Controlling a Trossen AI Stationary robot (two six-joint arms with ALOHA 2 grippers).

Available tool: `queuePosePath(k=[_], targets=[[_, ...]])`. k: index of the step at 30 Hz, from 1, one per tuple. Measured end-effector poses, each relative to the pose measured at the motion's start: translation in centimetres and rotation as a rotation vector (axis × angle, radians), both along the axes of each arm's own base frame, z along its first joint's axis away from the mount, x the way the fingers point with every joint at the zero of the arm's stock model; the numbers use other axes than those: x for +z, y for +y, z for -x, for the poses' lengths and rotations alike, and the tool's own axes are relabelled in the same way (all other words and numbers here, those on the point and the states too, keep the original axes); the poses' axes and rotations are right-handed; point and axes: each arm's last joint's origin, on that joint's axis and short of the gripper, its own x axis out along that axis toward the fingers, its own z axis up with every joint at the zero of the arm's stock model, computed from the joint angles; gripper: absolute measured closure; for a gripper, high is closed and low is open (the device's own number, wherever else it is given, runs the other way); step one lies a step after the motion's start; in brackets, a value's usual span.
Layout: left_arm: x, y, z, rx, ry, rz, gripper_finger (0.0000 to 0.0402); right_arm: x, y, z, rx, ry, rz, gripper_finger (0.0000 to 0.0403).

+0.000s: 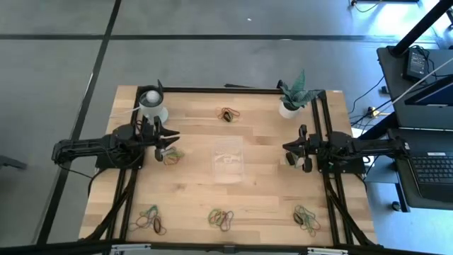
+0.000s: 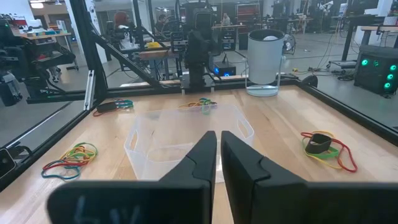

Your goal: Pick and place rubber bands into bin

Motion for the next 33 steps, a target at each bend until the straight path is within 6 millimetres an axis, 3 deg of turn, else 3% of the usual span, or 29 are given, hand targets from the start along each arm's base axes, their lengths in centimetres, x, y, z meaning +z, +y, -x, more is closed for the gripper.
queuePosePath(k=[33], targets=[[0.00, 0.00, 0.00, 0.000, 0.000, 0.000, 0.0313, 0.59, 0.00, 0.01, -0.001, -0.062, 0.015, 0.0378]])
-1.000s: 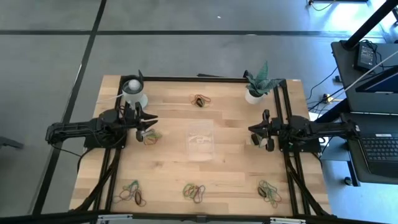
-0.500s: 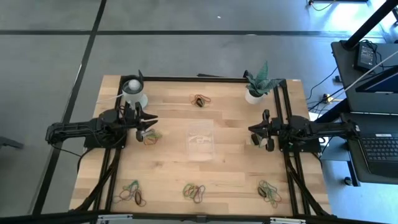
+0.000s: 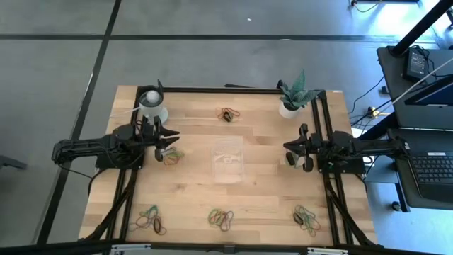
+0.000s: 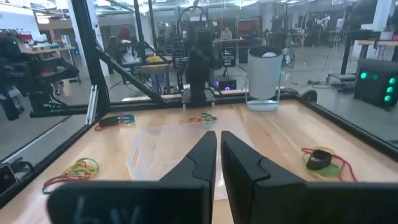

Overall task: Pick and place rubber bands into bin
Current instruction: Put the black rubber band into the transparent bin

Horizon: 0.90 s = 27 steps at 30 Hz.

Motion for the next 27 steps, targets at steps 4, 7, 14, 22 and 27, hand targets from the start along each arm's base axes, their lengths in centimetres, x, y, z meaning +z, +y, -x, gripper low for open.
queuePosePath(k=[4, 7, 14, 22, 27], targets=[[0.0, 0.0, 0.0, 0.000, 0.001, 0.000, 0.0313, -0.1, 0.0, -0.2, -0.006, 0.017, 0.036, 0.0397], [0.0, 0.0, 0.0, 0.000, 0.000, 0.000, 0.0313, -0.1, -0.1, -0.4, -0.046, 0.053, 0.027, 0.0399], [0.0, 0.0, 0.0, 0.000, 0.000, 0.000, 0.0313, 3.7, -0.4, -1.6, -0.173, 0.086, 0.054, 0.0401], [0.0, 0.0, 0.0, 0.000, 0.000, 0.000, 0.0313, 8.2, -1.0, -7.1, -0.224, 0.271, 0.085, 0.0402], [0.0, 0.0, 0.0, 0.000, 0.000, 0.000, 0.0313, 9.9, -2.7, -13.6, -0.296, 0.386, 0.069, 0.0402]])
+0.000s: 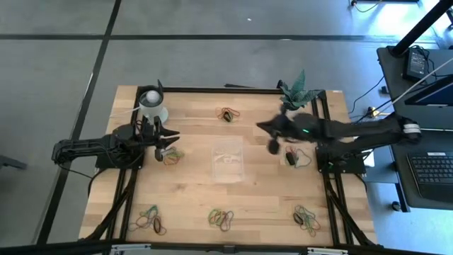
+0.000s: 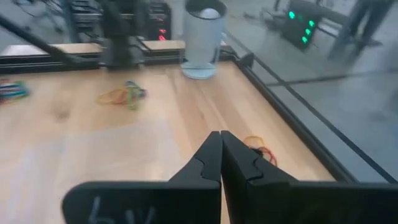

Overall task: Pick and place rubber bands into bin
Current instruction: Put the black rubber band into the transparent bin

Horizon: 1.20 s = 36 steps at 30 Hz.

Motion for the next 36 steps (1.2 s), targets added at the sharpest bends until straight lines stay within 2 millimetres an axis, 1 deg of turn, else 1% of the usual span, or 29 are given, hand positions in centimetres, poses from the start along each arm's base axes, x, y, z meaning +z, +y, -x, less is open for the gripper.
queuePosePath(k=[6, 9, 12, 16, 19, 21, 24, 27, 32, 36], targets=[[0.0, 0.0, 0.0, 0.000, 0.000, 0.000, 0.0313, 1.4, -3.6, -8.9, -0.108, 0.111, -0.052, 0.0396], [0.0, 0.0, 0.0, 0.000, 0.000, 0.000, 0.0313, 1.8, -5.6, -12.7, -0.146, 0.205, -0.069, 0.0390], [0.0, 0.0, 0.0, 0.000, 0.000, 0.000, 0.0313, 2.2, -7.3, -15.7, -0.192, 0.310, -0.116, 0.0381], [0.0, 0.0, 0.0, 0.000, 0.000, 0.000, 0.0313, 2.1, -9.7, -18.4, -0.256, 0.432, -0.174, 0.0362], [0.0, 0.0, 0.0, 0.000, 0.000, 0.000, 0.0313, 1.7, -11.3, -19.8, -0.304, 0.507, -0.220, 0.0342], [0.0, 0.0, 0.0, 0.000, 0.001, 0.000, 0.0313, 1.1, -12.3, -20.3, -0.340, 0.553, -0.272, 0.0325], [0.0, 0.0, 0.0, 0.000, 0.000, 0.000, 0.0313, -0.5, -13.7, -20.9, -0.381, 0.622, -0.358, 0.0298], [0.0, 0.0, 0.0, 0.000, 0.000, 0.000, 0.0313, -2.3, -14.8, -21.3, -0.412, 0.652, -0.448, 0.0271], [0.0, 0.0, 0.0, 0.000, 0.000, 0.000, 0.0313, -5.7, -15.5, -21.8, -0.467, 0.702, -0.562, 0.0241], [0.0, 0.0, 0.0, -0.001, 0.001, 0.000, 0.0313, -7.8, -15.6, -22.0, -0.496, 0.755, -0.610, 0.0231]])
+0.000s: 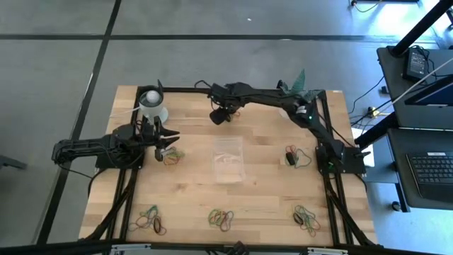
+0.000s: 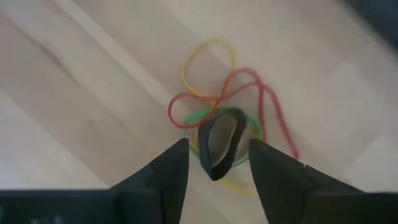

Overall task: Pick and place rubber bands into bin
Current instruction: Put the black rubber band into the transparent bin

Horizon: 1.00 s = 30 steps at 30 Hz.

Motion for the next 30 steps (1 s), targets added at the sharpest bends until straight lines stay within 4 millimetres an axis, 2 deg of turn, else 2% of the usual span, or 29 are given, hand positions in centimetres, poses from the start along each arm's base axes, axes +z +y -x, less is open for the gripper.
queuePosePath(k=[6, 15, 19, 24, 30], targets=[[0.0, 0.0, 0.0, 0.001, 0.000, 0.000, 0.0313, -1.9, -0.1, -0.2, -0.061, 0.033, -0.033, 0.0230], [0.0, 0.0, 0.0, 0.001, 0.000, 0.000, 0.0313, -3.2, 0.1, -0.4, -0.090, 0.055, -0.049, 0.0240], [0.0, 0.0, 0.0, 0.001, 0.000, 0.000, 0.0313, -3.2, 0.3, -0.5, -0.098, 0.051, -0.050, 0.0285], [0.0, 0.0, 0.0, 0.000, 0.000, 0.000, 0.0313, -3.2, 0.4, -0.5, -0.098, 0.048, -0.060, 0.0380], [0.0, 0.0, 0.0, 0.000, 0.000, 0.000, 0.0313, -2.2, 0.5, -0.3, -0.096, 0.034, -0.063, 0.0393]])
